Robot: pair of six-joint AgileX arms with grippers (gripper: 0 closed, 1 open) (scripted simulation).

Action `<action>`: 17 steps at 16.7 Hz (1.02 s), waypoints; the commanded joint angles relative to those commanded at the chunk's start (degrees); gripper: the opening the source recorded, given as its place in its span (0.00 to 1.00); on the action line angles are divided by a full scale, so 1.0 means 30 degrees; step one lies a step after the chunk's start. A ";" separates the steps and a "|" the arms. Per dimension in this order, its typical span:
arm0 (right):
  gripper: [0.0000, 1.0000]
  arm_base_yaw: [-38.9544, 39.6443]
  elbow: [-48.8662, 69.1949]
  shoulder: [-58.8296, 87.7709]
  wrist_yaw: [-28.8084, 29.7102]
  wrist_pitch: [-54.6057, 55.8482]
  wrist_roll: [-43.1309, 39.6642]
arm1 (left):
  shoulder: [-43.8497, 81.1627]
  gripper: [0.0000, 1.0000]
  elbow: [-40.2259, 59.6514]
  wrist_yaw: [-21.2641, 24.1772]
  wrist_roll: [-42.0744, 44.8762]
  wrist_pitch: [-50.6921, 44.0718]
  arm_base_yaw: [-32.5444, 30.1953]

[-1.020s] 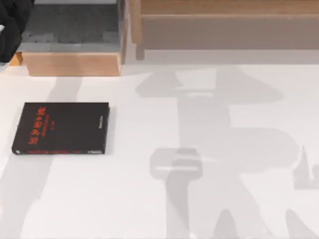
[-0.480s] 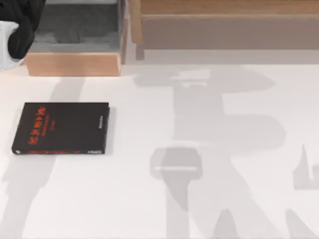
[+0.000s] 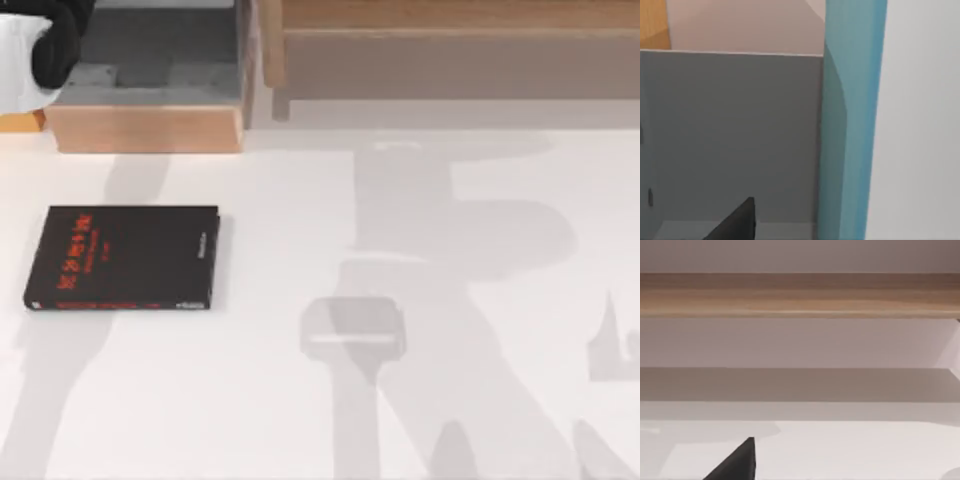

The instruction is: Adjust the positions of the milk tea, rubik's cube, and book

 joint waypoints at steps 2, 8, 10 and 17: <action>1.00 0.0000 0.0000 0.0000 0.0000 0.0000 0.0000 | 0.0114 1.00 0.0164 0.0011 -0.0001 -0.0051 0.0008; 1.00 0.0000 0.0000 0.0000 0.0000 0.0000 0.0000 | 0.0114 0.70 0.0164 0.0011 -0.0001 -0.0051 0.0008; 1.00 0.0000 0.0000 0.0000 0.0000 0.0000 0.0000 | 0.0114 0.55 0.0164 0.0011 -0.0001 -0.0051 0.0008; 1.00 0.0000 0.0000 0.0000 0.0000 0.0000 0.0000 | 0.0114 0.02 0.0164 0.0011 -0.0001 -0.0051 0.0008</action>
